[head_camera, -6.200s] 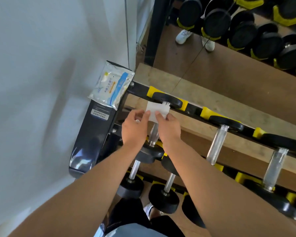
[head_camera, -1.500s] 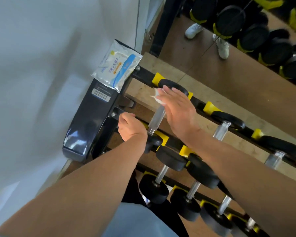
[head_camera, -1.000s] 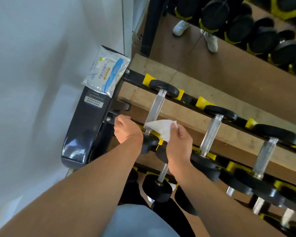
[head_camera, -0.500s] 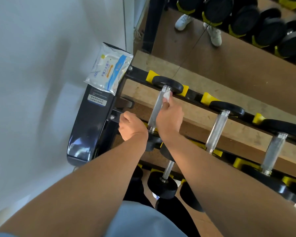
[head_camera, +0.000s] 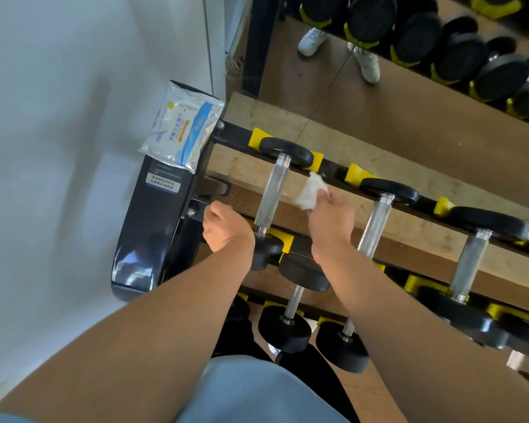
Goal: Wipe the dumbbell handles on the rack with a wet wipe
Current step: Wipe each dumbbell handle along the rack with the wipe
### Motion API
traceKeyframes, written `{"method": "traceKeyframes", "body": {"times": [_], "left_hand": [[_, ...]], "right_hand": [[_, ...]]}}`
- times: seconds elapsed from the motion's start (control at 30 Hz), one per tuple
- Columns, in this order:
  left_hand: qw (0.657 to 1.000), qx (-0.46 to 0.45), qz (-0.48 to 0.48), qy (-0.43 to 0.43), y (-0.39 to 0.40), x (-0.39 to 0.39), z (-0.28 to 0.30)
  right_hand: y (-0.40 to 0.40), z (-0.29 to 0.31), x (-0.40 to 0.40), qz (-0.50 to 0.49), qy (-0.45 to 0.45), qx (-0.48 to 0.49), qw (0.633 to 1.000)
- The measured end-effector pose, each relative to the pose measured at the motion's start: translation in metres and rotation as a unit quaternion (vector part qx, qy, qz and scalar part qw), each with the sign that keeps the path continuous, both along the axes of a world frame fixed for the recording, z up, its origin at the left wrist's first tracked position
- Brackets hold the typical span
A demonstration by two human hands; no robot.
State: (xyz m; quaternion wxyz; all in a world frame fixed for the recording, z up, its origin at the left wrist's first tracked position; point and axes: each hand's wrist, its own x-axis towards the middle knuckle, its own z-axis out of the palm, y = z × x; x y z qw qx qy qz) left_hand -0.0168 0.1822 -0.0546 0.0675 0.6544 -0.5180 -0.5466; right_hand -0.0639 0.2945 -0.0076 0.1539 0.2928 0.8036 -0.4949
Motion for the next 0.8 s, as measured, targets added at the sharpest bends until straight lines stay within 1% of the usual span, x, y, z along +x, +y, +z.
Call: {"method": "traceKeyframes", "body": {"times": [0.03,0.07,0.1,0.2,0.27,0.3,0.33,0.4,0.43,0.47,0.5,0.53,0.57,0.6,0.63,0.67,0.7,0.73,0.77,0.8], "left_hand": [[1.0,0.001,0.0,0.002,0.0,0.0,0.001],[1.0,0.003,0.001,0.004,0.0,0.0,0.001],[1.0,0.005,0.003,0.004,-0.001,-0.001,0.001],[1.0,0.005,0.002,0.002,-0.002,-0.001,0.0],[1.0,0.002,-0.007,0.001,-0.002,-0.001,-0.001],[1.0,0.001,-0.01,-0.002,-0.002,-0.001,-0.002],[1.0,0.0,-0.012,-0.004,-0.002,-0.001,-0.003],[1.0,0.0,-0.013,-0.002,-0.002,-0.001,-0.003],[1.0,0.001,-0.014,0.001,-0.002,-0.001,-0.001],[1.0,0.003,-0.016,0.004,-0.001,0.0,0.0],[1.0,0.005,-0.016,0.005,-0.001,0.0,0.002],[1.0,0.007,-0.015,0.007,-0.001,0.0,0.002],[1.0,0.01,-0.011,0.009,-0.001,0.001,0.003],[1.0,0.013,-0.006,0.012,-0.001,0.001,0.002],[1.0,0.014,-0.001,0.016,0.0,0.002,0.002],[1.0,0.016,0.006,0.021,0.0,0.002,0.001],[0.999,0.018,0.014,0.025,-0.001,0.002,0.001],[0.999,0.02,0.024,0.028,-0.001,0.002,0.001],[0.999,0.02,0.036,0.031,0.0,0.001,0.002],[0.998,0.021,0.049,0.033,0.0,0.001,0.001]], "right_hand": [[-0.006,-0.003,-0.008,0.003,0.006,-0.018,1.0],[-0.017,-0.004,-0.011,0.033,0.004,-0.034,0.999],[-0.028,-0.005,-0.011,0.082,-0.005,-0.028,0.996],[-0.037,-0.015,0.005,0.232,0.003,0.091,0.968],[-0.025,-0.023,0.024,0.327,0.006,0.17,0.93],[-0.019,-0.024,0.032,0.39,0.0,0.216,0.895],[-0.014,-0.022,0.037,0.462,-0.012,0.26,0.848],[-0.009,-0.009,0.034,0.591,-0.02,0.322,0.739],[-0.008,0.001,0.028,0.636,-0.016,0.333,0.696],[-0.006,0.011,0.022,0.668,-0.01,0.335,0.665],[-0.004,0.02,0.017,0.692,-0.003,0.328,0.643],[-0.002,0.026,0.013,0.705,0.004,0.313,0.636],[0.0,0.031,0.012,0.699,0.018,0.293,0.652],[0.0,0.035,0.011,0.67,0.044,0.27,0.69],[-0.001,0.039,0.008,0.617,0.092,0.244,0.742],[-0.001,0.037,0.003,0.554,0.173,0.224,0.783],[-0.002,0.033,-0.005,0.514,0.262,0.219,0.787],[-0.003,0.023,-0.013,0.516,0.328,0.24,0.755],[-0.003,0.011,-0.019,0.565,0.35,0.268,0.697],[-0.003,-0.003,-0.021,0.651,0.326,0.281,0.625]]}}
